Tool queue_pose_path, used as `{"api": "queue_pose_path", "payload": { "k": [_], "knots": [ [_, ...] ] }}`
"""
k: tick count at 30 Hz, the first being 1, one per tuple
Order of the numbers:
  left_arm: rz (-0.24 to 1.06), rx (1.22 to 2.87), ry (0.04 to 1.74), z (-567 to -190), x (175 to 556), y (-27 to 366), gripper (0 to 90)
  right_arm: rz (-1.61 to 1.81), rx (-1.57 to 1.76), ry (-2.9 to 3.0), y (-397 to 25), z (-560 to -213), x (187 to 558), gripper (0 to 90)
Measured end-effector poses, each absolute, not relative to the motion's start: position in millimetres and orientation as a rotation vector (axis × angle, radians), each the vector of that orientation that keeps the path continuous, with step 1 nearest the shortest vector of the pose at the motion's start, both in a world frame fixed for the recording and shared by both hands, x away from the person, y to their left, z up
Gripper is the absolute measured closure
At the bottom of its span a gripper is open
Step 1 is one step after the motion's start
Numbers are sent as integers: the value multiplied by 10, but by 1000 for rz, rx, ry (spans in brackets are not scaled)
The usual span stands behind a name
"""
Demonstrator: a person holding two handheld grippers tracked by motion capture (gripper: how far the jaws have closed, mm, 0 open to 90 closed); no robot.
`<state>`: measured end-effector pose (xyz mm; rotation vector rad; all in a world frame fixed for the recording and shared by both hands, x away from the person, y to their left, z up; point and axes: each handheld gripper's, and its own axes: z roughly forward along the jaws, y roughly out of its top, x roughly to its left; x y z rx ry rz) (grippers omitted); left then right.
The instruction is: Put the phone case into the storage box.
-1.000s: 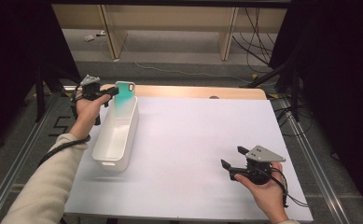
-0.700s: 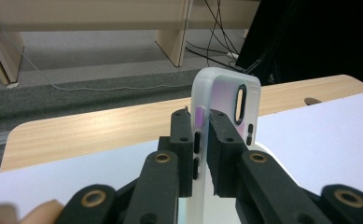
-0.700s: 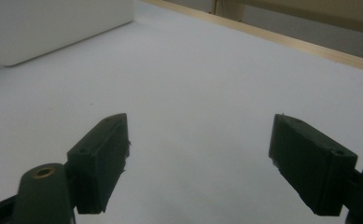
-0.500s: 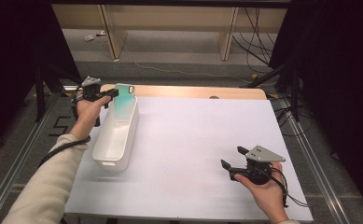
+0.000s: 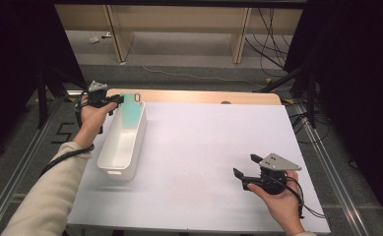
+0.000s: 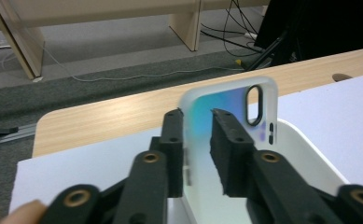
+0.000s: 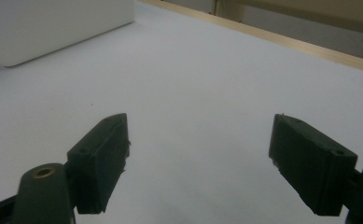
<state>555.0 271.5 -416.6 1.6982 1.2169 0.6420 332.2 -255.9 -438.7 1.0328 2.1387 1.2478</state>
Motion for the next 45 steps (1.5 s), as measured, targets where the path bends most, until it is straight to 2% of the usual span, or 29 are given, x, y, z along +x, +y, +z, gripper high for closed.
{"api": "queue_pose_path", "payload": {
  "k": [10,18,22,30,45],
  "knots": [
    [644,1662,1224,-4088,5467,2757,493,1250,1035,2138,-2557,-4382,3319,212],
    [629,1645,1209,-4056,5393,2762,376,1267,1022,2114,-2547,-4393,3329,210],
    [614,1605,1201,-4019,5338,2743,277,1265,1030,2118,-2548,-4391,3324,209],
    [640,1608,1177,-3965,5172,2719,162,1265,1032,2119,-2546,-4385,3320,208],
    [624,1601,1094,-3919,4808,2654,105,1264,1019,2105,-2547,-4375,3319,206]
  ]
}}
